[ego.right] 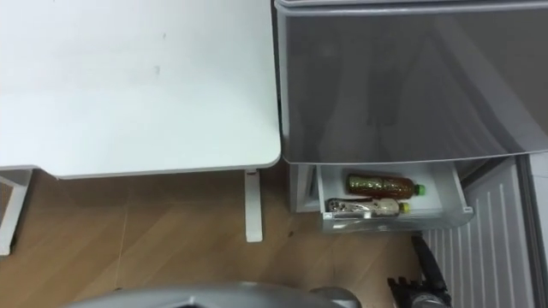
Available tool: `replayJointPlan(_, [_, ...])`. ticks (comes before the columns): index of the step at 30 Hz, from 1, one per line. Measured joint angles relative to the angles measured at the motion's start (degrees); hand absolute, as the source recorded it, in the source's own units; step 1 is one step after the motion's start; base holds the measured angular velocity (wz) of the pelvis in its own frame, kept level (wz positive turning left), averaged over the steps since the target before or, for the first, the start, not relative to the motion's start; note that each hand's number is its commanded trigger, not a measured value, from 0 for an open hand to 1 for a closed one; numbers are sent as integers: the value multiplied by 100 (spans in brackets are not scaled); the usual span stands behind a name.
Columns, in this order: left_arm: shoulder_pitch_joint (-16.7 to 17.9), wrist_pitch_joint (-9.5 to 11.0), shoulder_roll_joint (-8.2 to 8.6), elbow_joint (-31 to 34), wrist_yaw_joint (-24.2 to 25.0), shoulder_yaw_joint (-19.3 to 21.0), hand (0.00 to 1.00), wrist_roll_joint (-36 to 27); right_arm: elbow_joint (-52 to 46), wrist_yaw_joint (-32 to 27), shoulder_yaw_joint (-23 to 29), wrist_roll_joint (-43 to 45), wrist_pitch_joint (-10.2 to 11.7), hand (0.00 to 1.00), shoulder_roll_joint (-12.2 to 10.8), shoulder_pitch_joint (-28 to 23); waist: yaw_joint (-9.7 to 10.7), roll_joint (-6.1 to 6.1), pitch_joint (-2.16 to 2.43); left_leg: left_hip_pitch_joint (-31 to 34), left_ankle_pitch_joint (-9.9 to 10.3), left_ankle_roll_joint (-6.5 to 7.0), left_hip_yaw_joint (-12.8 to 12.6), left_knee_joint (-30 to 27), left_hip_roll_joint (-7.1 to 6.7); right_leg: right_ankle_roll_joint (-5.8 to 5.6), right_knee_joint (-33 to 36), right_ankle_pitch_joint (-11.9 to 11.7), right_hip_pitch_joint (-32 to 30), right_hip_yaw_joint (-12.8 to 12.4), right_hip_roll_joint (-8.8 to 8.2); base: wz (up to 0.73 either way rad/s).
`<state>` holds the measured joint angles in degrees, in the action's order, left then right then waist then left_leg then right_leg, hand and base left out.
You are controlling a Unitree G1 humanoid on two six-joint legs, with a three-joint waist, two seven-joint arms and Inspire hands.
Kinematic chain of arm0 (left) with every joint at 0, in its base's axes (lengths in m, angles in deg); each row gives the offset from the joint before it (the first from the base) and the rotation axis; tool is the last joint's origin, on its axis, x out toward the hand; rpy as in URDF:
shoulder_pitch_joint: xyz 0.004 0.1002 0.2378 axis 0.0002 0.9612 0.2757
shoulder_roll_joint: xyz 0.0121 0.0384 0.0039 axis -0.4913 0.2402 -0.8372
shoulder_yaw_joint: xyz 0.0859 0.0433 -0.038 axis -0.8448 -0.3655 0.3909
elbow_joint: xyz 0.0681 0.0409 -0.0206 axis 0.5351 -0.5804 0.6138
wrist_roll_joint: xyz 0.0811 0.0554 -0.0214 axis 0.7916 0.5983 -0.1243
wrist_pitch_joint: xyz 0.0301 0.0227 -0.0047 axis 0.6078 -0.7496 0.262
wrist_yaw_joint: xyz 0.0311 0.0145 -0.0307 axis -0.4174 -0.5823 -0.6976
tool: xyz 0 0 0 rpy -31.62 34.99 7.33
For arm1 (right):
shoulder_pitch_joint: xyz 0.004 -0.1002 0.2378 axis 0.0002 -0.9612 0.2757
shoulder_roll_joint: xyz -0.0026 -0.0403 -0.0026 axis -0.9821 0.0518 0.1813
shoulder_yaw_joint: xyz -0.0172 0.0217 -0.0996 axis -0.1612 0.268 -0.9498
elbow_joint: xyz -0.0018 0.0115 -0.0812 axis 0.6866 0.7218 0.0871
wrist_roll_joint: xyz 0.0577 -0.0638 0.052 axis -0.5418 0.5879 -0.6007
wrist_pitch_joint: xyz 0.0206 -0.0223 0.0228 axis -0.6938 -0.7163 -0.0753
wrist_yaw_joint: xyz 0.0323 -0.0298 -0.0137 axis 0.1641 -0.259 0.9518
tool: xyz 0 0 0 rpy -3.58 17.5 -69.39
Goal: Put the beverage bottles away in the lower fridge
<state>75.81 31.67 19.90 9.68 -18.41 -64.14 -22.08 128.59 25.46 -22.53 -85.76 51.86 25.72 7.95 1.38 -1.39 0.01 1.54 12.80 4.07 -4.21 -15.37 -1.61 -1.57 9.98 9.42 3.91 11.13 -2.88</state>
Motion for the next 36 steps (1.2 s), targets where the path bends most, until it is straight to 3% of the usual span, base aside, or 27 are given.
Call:
replayJointPlan(7, [-331, 1, -1, -148, 21, -21, 0, -5, 228, -61, -17, 39, -3, 0, 12, 334, -35, -32, -15, 645, 58, 38, 40, -450, 9, -2, 459, 109, -695, 11, -54, 3])
replayJointPlan(9, [-535, -3, -1, -274, 22, -53, 0, -18, 257, -72, -18, -11, -1, 0, 11, 548, -22, -39, -38, 926, 59, 49, 38, -619, 0, 9, 765, 192, -1014, 21, -105, 2])
replayJointPlan(11, [-813, 1, -36, -344, 22, -187, 0, -17, 460, -69, -36, -2, -13, 0, -11, 934, -19, -12, -122, 1276, 61, 54, 49, -843, -1, 37, 1137, 288, -1419, 12, -144, 4])
replayJointPlan(12, [-864, 7, -51, -347, 22, -208, 0, -17, 483, -70, -51, -2, -17, 0, -24, 1008, -23, 9, -133, 1367, 61, 53, 47, -887, -2, 46, 1228, 310, -1529, 5, -154, 4])
replayJointPlan(21, [-1144, -16, -257, -485, -32, -681, 0, -44, 485, -187, -225, -23, -2, 0, 73, 1733, -244, 79, -139, 2916, 231, 24, 47, -2002, 29, 184, 2569, 718, -3175, -12, -290, 2])
replayJointPlan(25, [-1329, -7, -260, -627, -60, -732, 0, -134, 465, -208, -350, -20, -2, 0, 165, 2023, -367, 130, -175, 3625, 326, 27, 20, -2593, -9, 241, 3388, 978, -3946, -32, -456, 13])
replayJointPlan(27, [-1368, 5, -271, -630, -60, -803, 0, -148, 435, -197, -349, -2, -1, 0, 247, 2201, -367, 126, -183, 4029, 387, 19, 39, -2933, -15, 276, 3741, 1095, -4335, -13, -507, 11])
replayJointPlan(30, [-1460, 7, -274, -626, -56, -954, 0, -207, 379, -185, -548, -26, 48, 0, 542, 2409, -498, 142, -193, 4643, 474, 3, 69, -3421, -18, 334, 4287, 1250, -4958, -19, -600, 6])
replayJointPlan(32, [-1558, 42, -293, -628, -53, -1092, 0, -567, 334, -176, -687, -85, 169, 0, 803, 2597, -581, 152, -198, 5133, 541, -23, 30, -3803, 2, 362, 4682, 1337, -5443, -70, -638, 3])
replayJointPlan(36, [-1603, 103, -308, -632, -37, -1166, 0, -882, 223, -116, -696, -243, 257, 0, 1024, 2889, -617, 196, -213, 5670, 661, -50, 36, -4308, 20, 455, 5221, 1497, -5983, -97, -714, 1])
